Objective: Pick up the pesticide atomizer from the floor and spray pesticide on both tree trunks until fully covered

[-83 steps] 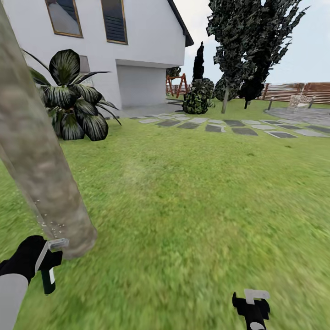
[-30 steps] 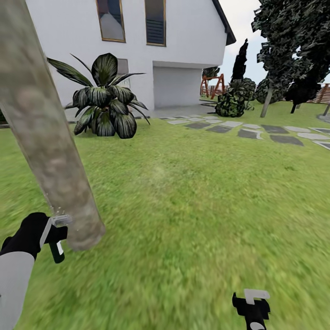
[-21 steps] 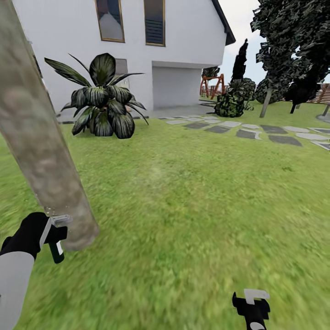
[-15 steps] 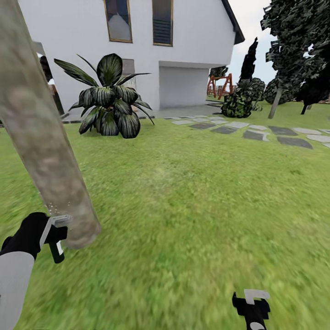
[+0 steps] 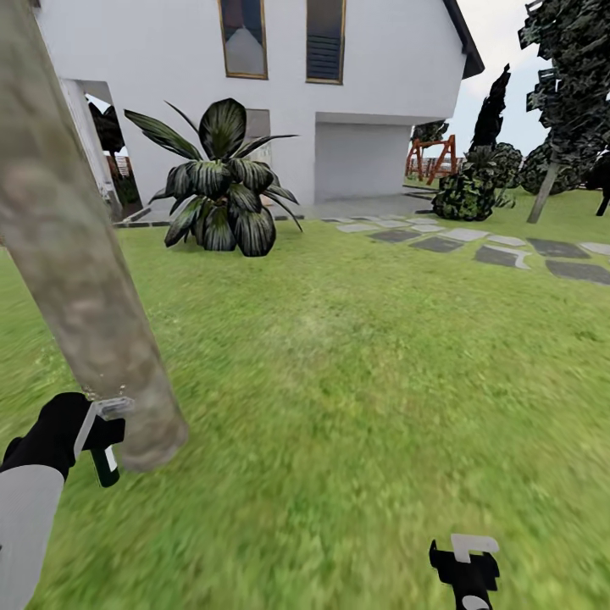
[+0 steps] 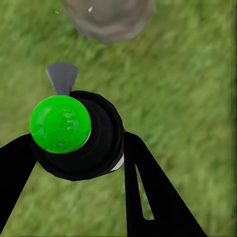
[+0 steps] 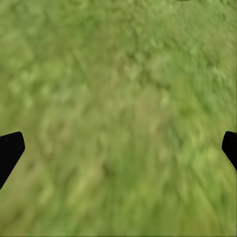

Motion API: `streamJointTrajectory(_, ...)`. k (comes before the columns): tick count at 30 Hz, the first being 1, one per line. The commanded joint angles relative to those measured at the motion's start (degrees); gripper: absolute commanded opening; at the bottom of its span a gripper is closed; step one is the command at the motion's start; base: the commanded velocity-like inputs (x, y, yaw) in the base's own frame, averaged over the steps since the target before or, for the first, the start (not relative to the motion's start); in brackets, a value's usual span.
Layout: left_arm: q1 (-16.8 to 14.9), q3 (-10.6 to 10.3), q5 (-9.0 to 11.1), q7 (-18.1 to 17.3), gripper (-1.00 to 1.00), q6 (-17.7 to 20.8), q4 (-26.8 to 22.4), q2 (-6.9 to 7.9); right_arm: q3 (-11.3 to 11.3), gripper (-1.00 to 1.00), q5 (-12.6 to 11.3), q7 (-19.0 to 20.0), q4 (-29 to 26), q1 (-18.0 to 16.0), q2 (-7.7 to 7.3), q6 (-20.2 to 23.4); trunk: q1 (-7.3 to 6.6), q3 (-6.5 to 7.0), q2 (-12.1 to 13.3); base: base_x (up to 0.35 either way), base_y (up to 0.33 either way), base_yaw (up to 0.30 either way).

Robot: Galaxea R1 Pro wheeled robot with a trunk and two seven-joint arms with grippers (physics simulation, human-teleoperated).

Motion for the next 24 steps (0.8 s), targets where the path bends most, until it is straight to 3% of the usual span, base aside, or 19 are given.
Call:
streamJointTrajectory(1,0.0,-0.03,-0.02,0.0,-1.0,0.0,0.0,0.03,-0.01,1.0,-0.01,-0.01,0.0,0.0,-0.01,0.0,0.0,0.0,0.0,0.206,-0.212,0.0)
streamJointTrajectory(11,0.12,-0.04,-0.02,0.0,-1.0,0.0,0.0,0.09,0.05,1.0,-0.01,-0.01,0.0,0.0,0.0,0.0,0.0,0.0,0.0,0.177,-0.231,0.022)
streamJointTrajectory(18,0.51,-0.04,-0.27,0.0,-1.0,0.0,0.0,0.45,0.05,1.0,-0.01,0.0,0.0,0.0,0.0,-0.01,0.0,0.0,0.0,0.163,-0.238,0.253)
streamJointTrajectory(24,1.09,-0.13,-0.53,0.38,-1.0,-0.19,0.15,1.83,0.05,1.0,-0.01,-0.02,0.0,0.0,0.03,0.0,0.0,0.0,0.0,0.191,-0.225,0.277)
